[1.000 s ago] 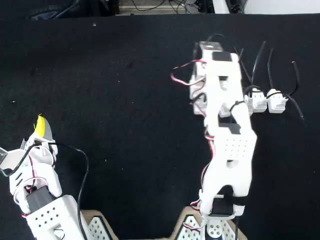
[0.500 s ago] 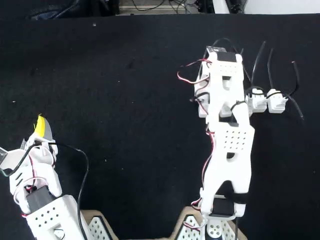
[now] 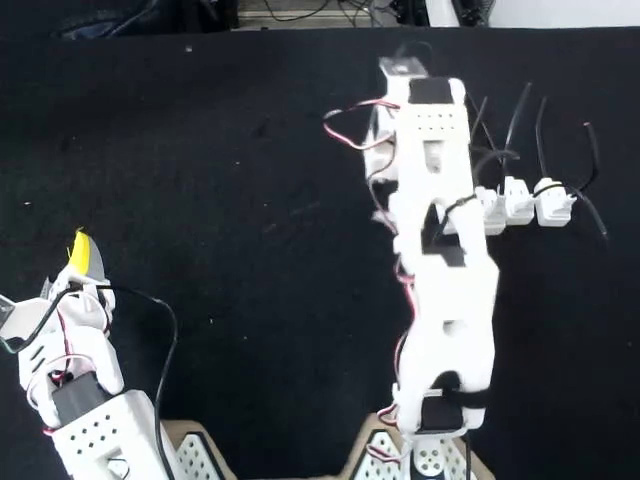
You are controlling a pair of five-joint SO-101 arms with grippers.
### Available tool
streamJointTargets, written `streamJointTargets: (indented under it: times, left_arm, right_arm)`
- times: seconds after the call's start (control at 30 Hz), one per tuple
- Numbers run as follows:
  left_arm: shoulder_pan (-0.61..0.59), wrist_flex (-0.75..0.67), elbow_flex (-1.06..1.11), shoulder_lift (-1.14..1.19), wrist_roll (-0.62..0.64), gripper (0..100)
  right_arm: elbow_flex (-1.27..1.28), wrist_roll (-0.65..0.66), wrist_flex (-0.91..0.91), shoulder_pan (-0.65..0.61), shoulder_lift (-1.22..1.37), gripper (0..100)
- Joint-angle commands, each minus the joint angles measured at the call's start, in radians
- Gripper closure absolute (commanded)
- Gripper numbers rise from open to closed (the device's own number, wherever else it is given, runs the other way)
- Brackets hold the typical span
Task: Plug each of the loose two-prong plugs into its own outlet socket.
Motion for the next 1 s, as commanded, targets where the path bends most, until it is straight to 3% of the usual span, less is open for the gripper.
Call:
streamJointTargets:
  times: [0.0, 0.2, 0.37, 0.43, 0.6, 0.8, 0.97]
  left_arm:
    - [0.013, -0.015, -0.045, -0.005, 0.008, 72]
    - [0.013, -0.014, -0.045, -0.005, 0.008, 72]
    - [0.015, -0.009, -0.051, -0.005, 0.008, 72]
    - [0.015, -0.009, -0.059, -0.005, -0.012, 76]
    - [0.048, 0.069, -0.151, -0.005, -0.123, 98]
    - [0.246, 0.203, -0.271, -0.005, -0.321, 94]
    - [0.271, 0.288, -0.274, -0.006, -0.549, 94]
  right_arm:
    - [0.090, 0.006, 0.028, -0.060, -0.420, 79.0]
    - [0.108, 0.017, 0.028, -0.034, -0.809, 79.2]
    - [0.237, 0.017, 0.028, -0.015, -1.119, 99.2]
    - [0.357, 0.038, 0.026, -0.015, -1.225, 95.7]
    - [0.739, 0.103, -0.074, -0.009, -1.469, 96.2]
    - [1.193, 0.124, -0.311, -0.011, -1.764, 97.9]
    - [1.535, 0.161, -0.359, -0.014, -2.025, 97.7]
